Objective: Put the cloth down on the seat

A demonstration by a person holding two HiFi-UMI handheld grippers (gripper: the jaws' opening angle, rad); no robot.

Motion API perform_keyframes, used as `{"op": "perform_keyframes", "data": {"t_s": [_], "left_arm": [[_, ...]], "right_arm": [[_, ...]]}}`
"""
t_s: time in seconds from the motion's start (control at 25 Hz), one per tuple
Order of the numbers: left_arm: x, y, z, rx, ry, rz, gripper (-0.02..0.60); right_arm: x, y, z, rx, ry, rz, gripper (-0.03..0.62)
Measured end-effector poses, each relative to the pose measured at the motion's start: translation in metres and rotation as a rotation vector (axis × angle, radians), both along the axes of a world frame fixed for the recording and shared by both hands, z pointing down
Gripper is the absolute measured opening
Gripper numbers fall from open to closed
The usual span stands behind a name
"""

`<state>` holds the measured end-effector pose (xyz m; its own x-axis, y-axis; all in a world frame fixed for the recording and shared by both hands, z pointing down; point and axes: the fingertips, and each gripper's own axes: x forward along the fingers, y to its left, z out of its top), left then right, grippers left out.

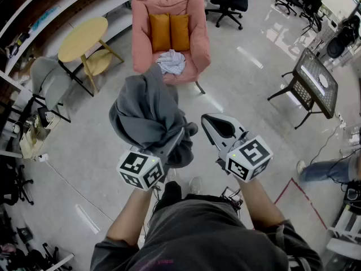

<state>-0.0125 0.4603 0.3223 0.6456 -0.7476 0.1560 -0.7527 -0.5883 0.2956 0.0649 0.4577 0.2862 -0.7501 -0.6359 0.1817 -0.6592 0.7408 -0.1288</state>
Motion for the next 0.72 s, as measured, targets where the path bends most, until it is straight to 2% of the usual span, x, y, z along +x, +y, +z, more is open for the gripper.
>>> {"op": "perform_keyframes", "data": {"t_s": [0.48, 0.72], "left_arm": [[0.002, 0.001, -0.004, -0.006, 0.001, -0.002, 0.268], [0.012, 0.006, -0.01, 0.0, 0.007, -0.024, 0.268]], "right_arm": [[0.004, 0.0, -0.004, -0.007, -0.016, 0.005, 0.015], [0.025, 0.007, -0.013, -0.003, -0.049, 0.014, 0.015]]}}
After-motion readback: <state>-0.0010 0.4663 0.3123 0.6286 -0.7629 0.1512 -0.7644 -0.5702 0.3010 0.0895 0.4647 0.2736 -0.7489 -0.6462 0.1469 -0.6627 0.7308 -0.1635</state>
